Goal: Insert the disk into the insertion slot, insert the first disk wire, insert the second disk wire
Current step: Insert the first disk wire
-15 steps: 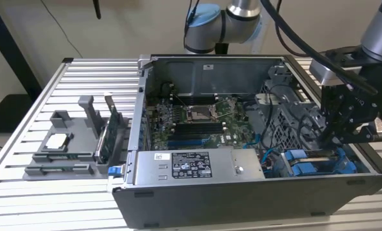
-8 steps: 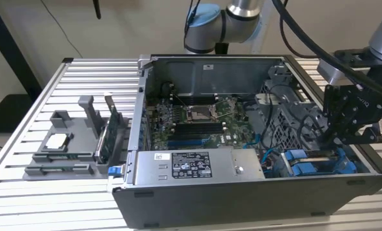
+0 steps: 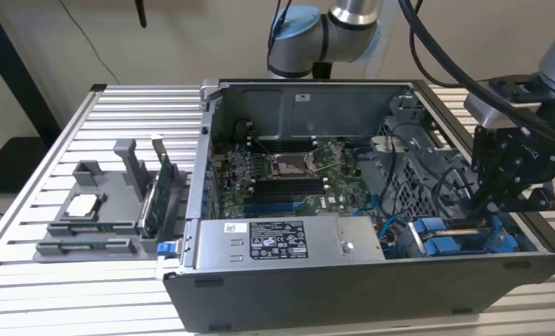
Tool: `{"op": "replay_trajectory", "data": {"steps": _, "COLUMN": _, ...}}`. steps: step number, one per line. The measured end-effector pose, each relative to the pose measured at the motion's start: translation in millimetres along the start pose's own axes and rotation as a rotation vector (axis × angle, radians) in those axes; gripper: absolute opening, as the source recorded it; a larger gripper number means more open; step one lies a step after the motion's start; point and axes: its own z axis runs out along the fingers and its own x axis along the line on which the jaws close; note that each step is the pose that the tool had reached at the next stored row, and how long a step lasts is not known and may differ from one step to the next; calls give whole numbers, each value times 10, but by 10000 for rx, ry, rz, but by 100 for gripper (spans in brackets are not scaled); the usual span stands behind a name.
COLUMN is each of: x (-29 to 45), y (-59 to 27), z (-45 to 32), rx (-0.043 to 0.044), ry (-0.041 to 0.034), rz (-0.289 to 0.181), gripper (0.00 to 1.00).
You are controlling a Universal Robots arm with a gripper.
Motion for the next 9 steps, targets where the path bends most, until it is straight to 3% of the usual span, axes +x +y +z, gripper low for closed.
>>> {"op": "replay_trajectory", "data": {"steps": 9, "x": 0, "y": 11, "z": 38, "rx": 0, "ry": 1, "rz": 37, "gripper": 19}}
